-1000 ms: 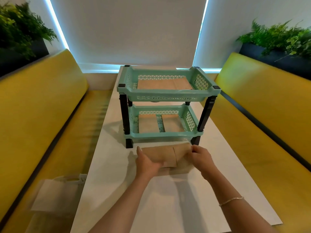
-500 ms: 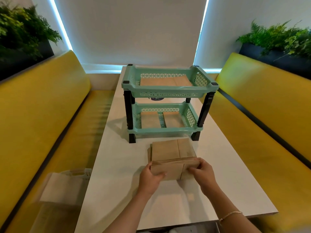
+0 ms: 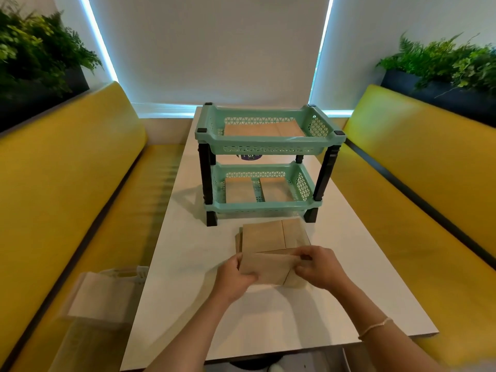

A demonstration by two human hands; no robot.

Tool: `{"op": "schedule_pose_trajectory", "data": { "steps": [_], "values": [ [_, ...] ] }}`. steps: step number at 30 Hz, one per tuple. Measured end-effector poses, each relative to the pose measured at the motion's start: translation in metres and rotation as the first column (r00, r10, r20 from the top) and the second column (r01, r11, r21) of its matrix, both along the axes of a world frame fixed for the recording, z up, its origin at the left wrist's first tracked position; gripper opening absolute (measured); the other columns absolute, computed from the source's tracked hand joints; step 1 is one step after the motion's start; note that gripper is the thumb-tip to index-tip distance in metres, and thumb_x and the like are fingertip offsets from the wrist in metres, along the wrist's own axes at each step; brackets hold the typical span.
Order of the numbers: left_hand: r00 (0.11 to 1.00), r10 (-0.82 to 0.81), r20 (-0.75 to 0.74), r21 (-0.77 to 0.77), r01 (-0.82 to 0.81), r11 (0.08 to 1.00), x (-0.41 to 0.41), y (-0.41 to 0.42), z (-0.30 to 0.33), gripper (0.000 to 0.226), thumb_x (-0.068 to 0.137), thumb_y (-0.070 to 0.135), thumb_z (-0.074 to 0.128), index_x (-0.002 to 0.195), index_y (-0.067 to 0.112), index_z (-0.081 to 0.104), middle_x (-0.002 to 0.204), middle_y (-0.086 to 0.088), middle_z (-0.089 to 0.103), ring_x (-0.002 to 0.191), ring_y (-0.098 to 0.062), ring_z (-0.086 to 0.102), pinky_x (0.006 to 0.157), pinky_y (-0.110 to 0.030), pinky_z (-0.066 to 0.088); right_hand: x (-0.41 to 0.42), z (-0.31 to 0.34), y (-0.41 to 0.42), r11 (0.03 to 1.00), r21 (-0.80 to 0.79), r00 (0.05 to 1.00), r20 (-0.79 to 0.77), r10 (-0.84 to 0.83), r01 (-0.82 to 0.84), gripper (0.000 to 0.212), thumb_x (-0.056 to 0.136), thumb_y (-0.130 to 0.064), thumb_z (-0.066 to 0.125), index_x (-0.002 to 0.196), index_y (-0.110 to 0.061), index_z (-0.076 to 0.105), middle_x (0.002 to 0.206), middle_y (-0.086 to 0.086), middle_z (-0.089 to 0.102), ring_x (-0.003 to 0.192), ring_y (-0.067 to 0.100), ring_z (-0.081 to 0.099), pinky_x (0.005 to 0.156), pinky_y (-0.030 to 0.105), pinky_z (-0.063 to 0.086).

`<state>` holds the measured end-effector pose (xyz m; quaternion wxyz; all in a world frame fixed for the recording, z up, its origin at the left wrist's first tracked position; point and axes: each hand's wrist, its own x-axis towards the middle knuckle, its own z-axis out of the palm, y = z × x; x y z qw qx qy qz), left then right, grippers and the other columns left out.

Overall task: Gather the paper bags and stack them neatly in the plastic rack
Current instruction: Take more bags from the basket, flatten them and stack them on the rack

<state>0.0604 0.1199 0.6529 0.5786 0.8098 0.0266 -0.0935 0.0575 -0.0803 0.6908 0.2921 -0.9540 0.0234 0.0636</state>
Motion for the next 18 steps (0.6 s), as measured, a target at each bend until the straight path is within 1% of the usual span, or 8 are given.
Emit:
{"op": "schedule_pose_trajectory", "data": {
  "steps": [2,4,7,9,11,13,15,18],
  "values": [
    [0.999,-0.032,0.039,-0.04,0.034,0.999,0.005,0.0,0.02,0.027,0.072,0.004,0.076,0.093,0.016,0.064,0.088,0.003,0.067,0.084,-0.016,0.063,0.072,-0.025,0.055,0.004,0.008,0.001,0.999,-0.031,1.0,-0.025,0.014,-0.015,0.021,0.082,-0.014,0.056,0.099,-0.016,0.069,0.097,0.003,0.068,0.094,0.021,0.06,0.083,0.03,0.05],
    [0.998,-0.009,0.056,-0.199,0.02,0.98,0.008,-0.002,0.043,0.025,0.071,0.001,0.077,0.082,0.018,0.062,0.079,0.004,0.066,0.076,-0.015,0.063,0.07,-0.031,0.055,0.005,0.012,0.003,0.996,0.081,0.998,-0.058,-0.038,0.042,0.019,0.083,-0.013,0.056,0.098,-0.01,0.067,0.096,0.008,0.066,0.093,0.025,0.059,0.083,0.034,0.049],
    [0.995,0.064,0.075,-0.398,-0.029,0.917,0.008,-0.015,0.061,0.027,0.071,-0.002,0.076,0.078,0.018,0.06,0.072,0.009,0.065,0.067,-0.005,0.06,0.061,-0.022,0.051,0.002,0.006,0.01,0.921,0.35,0.984,-0.11,-0.143,0.173,0.019,0.084,-0.01,0.058,0.1,-0.015,0.065,0.1,0.007,0.065,0.095,0.025,0.059,0.086,0.036,0.049],
    [0.998,0.046,0.053,-0.398,-0.022,0.917,0.004,-0.022,0.053,0.029,0.073,0.002,0.076,0.086,0.022,0.06,0.084,0.008,0.066,0.08,-0.006,0.062,0.07,-0.021,0.051,-0.005,-0.008,0.018,0.855,0.456,0.969,-0.125,-0.211,0.245,0.02,0.082,-0.005,0.058,0.096,-0.019,0.062,0.098,0.007,0.065,0.093,0.024,0.06,0.086,0.037,0.051],
    [1.0,-0.008,-0.008,-0.301,0.005,0.954,-0.002,-0.028,0.03,0.037,0.076,0.008,0.075,0.097,0.03,0.056,0.102,0.007,0.065,0.099,-0.011,0.061,0.086,-0.027,0.052,-0.013,-0.021,0.026,0.781,0.536,0.947,-0.17,-0.273,0.321,0.019,0.082,-0.002,0.057,0.097,-0.014,0.062,0.097,0.01,0.065,0.092,0.026,0.061,0.084,0.038,0.052],
    [0.996,-0.062,-0.066,-0.127,0.053,0.99,-0.011,-0.033,0.009,0.045,0.078,0.01,0.073,0.113,0.029,0.051,0.115,0.003,0.061,0.11,-0.016,0.057,0.095,-0.032,0.049,-0.019,-0.03,0.033,0.711,0.603,0.932,-0.209,-0.296,0.361,0.018,0.084,-0.001,0.057,0.099,-0.009,0.061,0.095,0.011,0.065,0.094,0.028,0.061,0.078,0.034,0.052],
    [0.993,-0.074,-0.09,0.048,0.078,0.996,-0.017,-0.036,-0.004,0.05,0.083,0.011,0.067,0.128,0.022,0.047,0.122,-0.002,0.059,0.112,-0.018,0.055,0.092,-0.027,0.047,-0.02,-0.03,0.035,0.683,0.634,0.931,-0.213,-0.295,0.361,0.017,0.083,0.001,0.057,0.095,-0.012,0.06,0.092,0.01,0.064,0.091,0.027,0.061,0.074,0.03,0.051],
    [0.994,-0.111,-0.011,0.216,0.111,0.97,-0.017,-0.032,-0.003,0.041,0.09,0.014,0.055,0.131,0.015,0.048,0.125,-0.006,0.059,0.112,-0.02,0.055,0.086,-0.022,0.043,-0.016,-0.019,0.033,0.656,0.677,0.939,-0.18,-0.292,0.334,0.016,0.08,-0.002,0.064,0.088,-0.015,0.06,0.092,0.01,0.065,0.089,0.027,0.062,0.078,0.036,0.054]
  ]
}}
